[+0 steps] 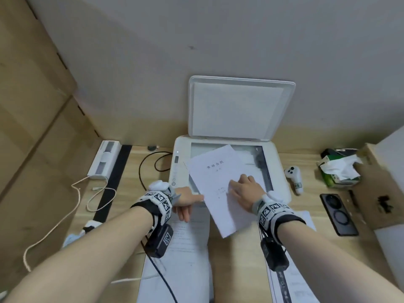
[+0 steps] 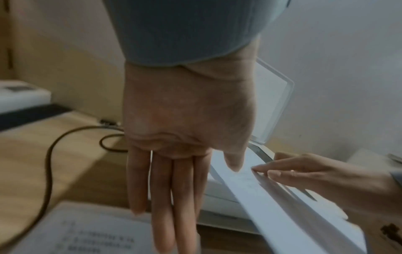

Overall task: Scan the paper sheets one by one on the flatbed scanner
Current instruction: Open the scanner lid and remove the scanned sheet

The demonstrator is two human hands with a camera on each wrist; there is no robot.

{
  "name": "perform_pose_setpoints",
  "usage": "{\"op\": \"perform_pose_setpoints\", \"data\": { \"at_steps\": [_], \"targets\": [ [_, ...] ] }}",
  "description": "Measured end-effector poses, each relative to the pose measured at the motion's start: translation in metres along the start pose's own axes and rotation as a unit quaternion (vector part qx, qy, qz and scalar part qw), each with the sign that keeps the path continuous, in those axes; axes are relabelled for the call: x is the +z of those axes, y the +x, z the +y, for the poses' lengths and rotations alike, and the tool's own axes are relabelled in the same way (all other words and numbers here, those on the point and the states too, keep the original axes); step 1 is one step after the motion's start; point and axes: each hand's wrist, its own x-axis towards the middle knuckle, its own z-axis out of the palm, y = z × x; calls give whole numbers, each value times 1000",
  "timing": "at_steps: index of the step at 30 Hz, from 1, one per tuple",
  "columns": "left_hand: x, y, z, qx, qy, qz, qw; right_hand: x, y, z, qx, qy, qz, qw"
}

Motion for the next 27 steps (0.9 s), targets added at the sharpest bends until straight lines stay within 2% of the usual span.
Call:
{"op": "perform_pose_setpoints", "data": {
  "at_steps": [3,5,9,11,13,16,18,22,27],
  "targets": [
    [22,4,6,26,-64,99,993,0,-25,-2,-27,49,-12,998],
    [28,6,7,39,-104,147,983,0,-33,2,-20,63,-15,998],
    [35,7,14,83,-147,179,969,-7,-55,31,93,49,34,994],
    [42,8,20,102,-146,175,968,-9,-65,45,151,46,49,986],
    [59,9,33,104,-136,163,972,-7,-80,62,177,35,54,982],
    [96,17,55,93,-139,148,975,12,-109,99,199,120,53,971],
    [126,25,70,86,-129,120,981,31,-128,124,225,214,37,950],
    [198,48,100,70,-105,62,990,76,-174,180,284,334,72,896],
    [276,82,117,32,-76,35,996,132,-223,233,304,338,9,891]
  ]
}}
